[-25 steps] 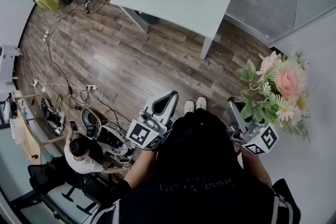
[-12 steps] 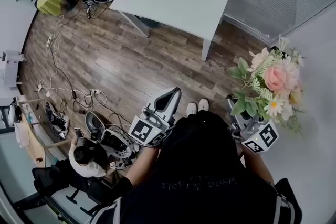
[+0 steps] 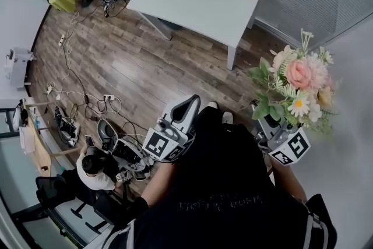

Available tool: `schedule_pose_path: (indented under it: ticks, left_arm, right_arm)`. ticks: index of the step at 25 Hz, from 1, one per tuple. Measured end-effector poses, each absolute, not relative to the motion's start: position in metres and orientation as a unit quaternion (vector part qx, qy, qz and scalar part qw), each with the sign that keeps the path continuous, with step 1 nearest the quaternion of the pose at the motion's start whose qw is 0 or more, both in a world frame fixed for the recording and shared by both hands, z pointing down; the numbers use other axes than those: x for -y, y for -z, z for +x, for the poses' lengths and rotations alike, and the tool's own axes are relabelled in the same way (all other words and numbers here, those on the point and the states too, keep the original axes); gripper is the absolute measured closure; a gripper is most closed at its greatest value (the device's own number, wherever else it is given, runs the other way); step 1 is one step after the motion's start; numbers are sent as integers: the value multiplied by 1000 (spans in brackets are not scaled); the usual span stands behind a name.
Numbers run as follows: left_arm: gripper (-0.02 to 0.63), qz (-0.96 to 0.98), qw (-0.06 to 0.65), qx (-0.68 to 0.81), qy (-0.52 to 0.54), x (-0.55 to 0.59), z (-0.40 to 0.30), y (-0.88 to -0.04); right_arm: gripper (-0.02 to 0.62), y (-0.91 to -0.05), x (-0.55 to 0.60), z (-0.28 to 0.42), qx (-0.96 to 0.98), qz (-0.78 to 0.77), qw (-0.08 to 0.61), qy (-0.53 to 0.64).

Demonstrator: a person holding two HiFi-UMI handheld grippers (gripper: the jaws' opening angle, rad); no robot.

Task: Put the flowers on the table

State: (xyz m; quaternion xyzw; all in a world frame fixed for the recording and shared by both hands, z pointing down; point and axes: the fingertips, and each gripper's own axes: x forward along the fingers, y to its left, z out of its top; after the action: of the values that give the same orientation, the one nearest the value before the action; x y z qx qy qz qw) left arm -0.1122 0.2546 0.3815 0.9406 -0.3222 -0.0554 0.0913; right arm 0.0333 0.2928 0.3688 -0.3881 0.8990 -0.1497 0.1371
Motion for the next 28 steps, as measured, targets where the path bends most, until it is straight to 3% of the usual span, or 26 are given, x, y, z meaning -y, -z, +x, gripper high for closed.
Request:
schedule_pose_path:
  ticks: [28]
  left_arm:
    - [588, 940, 112, 316, 59, -120, -107, -399]
  right_arm:
    - [554, -374, -149, 40, -893, -395, 123, 176]
